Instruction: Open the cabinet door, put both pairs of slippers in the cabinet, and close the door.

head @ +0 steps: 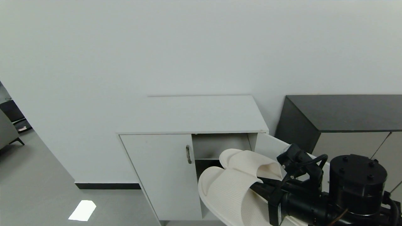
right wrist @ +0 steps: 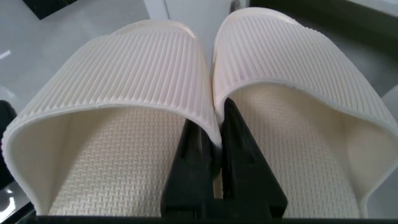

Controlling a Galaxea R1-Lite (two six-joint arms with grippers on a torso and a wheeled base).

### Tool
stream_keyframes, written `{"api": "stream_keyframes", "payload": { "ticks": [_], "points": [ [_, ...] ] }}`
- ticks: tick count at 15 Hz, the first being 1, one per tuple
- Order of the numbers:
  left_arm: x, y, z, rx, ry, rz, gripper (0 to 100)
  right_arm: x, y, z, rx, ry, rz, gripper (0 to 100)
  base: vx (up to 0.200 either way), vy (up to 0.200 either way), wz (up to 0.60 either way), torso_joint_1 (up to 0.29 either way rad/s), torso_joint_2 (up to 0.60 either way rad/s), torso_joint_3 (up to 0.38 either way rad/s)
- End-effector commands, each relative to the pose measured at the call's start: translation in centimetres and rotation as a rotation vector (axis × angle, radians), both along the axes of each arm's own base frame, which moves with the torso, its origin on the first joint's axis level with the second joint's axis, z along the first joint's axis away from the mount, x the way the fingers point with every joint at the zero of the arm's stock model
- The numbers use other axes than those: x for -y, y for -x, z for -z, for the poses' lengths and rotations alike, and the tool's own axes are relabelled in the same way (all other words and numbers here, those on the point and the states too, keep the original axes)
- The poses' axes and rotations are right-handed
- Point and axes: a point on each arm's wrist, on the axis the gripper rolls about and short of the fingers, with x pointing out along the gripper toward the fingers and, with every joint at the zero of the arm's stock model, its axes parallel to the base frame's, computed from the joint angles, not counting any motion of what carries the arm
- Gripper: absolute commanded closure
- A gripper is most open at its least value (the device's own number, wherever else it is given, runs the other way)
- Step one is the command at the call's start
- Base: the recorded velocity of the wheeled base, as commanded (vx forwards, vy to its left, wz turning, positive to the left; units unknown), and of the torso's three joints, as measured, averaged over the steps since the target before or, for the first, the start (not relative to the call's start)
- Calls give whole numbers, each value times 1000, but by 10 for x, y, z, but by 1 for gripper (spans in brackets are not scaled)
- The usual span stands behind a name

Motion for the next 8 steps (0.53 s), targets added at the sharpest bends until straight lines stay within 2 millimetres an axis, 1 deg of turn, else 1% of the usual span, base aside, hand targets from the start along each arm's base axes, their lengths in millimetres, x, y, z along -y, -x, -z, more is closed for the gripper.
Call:
{"api": "stream_keyframes", "payload": {
  "ticks": [1,8],
  "points": [
    [0,0,0,0,0,0,100,0,0,1,-2,2,-2,100,0,0,0,-188,427,232],
    [0,0,0,0,0,0,100,0,2,2,-11,4,-29,100,0,0,0,-246,538,294]
  ]
}}
